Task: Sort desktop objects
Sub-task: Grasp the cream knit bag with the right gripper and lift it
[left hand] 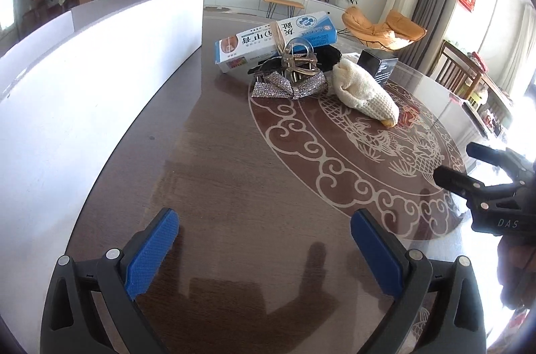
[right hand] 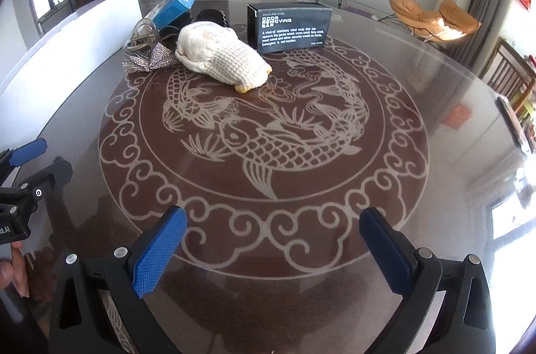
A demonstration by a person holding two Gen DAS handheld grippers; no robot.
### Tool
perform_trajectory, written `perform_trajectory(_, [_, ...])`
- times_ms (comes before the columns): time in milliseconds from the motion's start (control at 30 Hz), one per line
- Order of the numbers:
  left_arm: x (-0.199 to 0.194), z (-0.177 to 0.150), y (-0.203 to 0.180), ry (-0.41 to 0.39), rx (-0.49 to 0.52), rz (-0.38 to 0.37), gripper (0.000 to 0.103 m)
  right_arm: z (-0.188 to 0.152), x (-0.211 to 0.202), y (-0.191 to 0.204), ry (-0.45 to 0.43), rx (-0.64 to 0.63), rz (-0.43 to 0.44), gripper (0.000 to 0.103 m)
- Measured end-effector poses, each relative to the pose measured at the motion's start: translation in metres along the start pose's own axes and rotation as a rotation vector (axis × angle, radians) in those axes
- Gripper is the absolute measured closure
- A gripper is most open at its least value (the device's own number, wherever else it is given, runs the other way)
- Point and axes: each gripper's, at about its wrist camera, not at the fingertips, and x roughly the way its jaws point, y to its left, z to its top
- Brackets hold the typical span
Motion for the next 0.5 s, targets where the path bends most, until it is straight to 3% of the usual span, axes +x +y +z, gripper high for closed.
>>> perform_trajectory(100, [0.001, 0.0, 0.005, 0.002, -0.028, -0.01, 0.0, 0.047, 0.015, 0.01, -0.051, -0.118, 0.007, 0.0])
perform_trajectory(233, [0.001, 0.0, 0.002, 0.003, -0.016, -0.002, 0.0, 0.093, 0.065, 0.025, 0.029, -0.181, 0.043, 0.0])
perform_trajectory(367, [0.001, 0.0, 0.001, 0.005, -0.014, 0.0, 0.0, 0.114, 0.107, 0.039, 0.087, -0.228, 0.03, 0.002])
perform_trajectory(433, [0.002, 0.0, 0.0, 0.008, -0.008, 0.004, 0.0, 0.118, 0.115, 0.041, 0.098, -0.209, 0.075, 0.013])
perform_trajectory(500, [0.003, -0.001, -0.001, 0.011, -0.003, 0.011, 0.0, 0.118, 0.114, 0.039, 0.096, -0.164, 0.115, 0.048])
